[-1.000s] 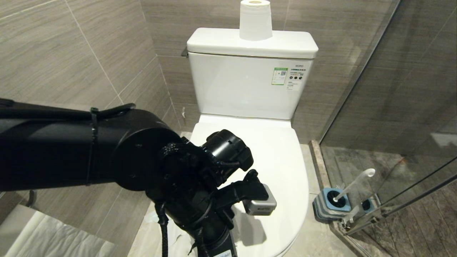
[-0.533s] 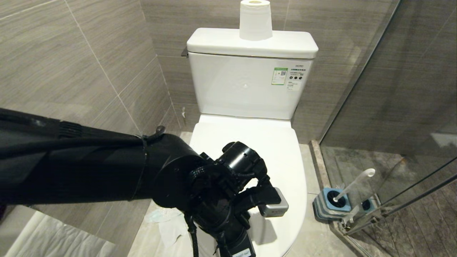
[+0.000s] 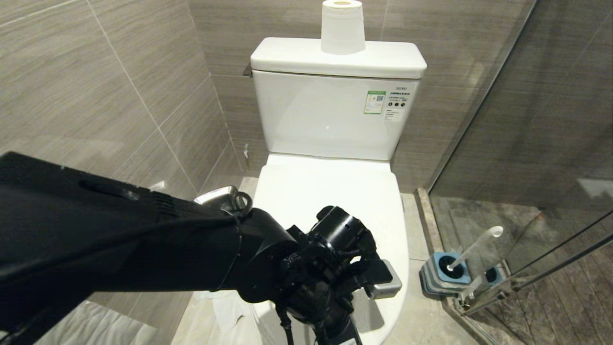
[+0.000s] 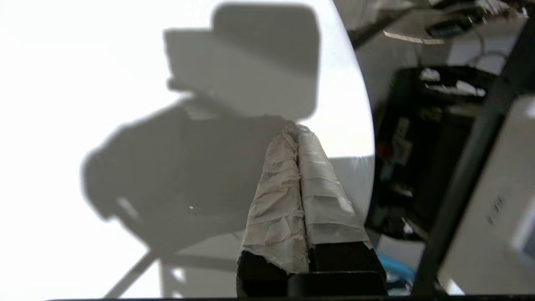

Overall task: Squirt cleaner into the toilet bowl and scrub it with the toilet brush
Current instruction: Close the toilet lid

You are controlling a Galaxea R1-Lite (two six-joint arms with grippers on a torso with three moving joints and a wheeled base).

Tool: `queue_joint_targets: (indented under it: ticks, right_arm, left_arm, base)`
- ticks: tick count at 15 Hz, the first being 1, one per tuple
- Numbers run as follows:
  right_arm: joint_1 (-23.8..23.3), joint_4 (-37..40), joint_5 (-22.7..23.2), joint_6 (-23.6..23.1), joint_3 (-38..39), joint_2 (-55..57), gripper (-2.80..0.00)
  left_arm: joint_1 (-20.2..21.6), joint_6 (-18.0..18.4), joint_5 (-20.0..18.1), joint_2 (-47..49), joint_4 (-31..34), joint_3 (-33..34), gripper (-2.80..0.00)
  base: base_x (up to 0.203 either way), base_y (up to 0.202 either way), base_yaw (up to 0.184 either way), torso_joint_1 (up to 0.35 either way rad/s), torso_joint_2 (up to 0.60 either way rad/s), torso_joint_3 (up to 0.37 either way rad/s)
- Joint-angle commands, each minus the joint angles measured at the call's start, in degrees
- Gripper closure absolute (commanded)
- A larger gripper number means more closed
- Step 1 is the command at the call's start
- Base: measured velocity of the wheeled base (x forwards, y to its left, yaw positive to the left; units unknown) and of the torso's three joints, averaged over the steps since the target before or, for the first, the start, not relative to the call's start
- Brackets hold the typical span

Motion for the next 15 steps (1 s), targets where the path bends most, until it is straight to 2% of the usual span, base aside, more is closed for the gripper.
queue_joint_targets:
  ticks: [1,9,15]
  right_arm:
    - [0.01,0.01,0.08,-0.03,0.09,-0.06,0.00]
    - [0.01,0.01,0.09,-0.03,0.09,-0.06,0.00]
    - [0.01,0.01,0.00,-0.03,0.09,-0.06,0.00]
  left_arm:
    - [-0.42,-0.08,0.57,2.62,-2.91,0.03,0.00]
    - [-1.30,-6.63,4.66,5.84,-12.34,0.96,0.00]
    - [-2.45,-8.16,6.28,7.79,-14.60,1.43,0.00]
  base:
    - [0.000,0.000,0.000,0.000,0.00,0.000]
    - [0.000,0.000,0.000,0.000,0.00,0.000]
    - [0.000,0.000,0.000,0.000,0.00,0.000]
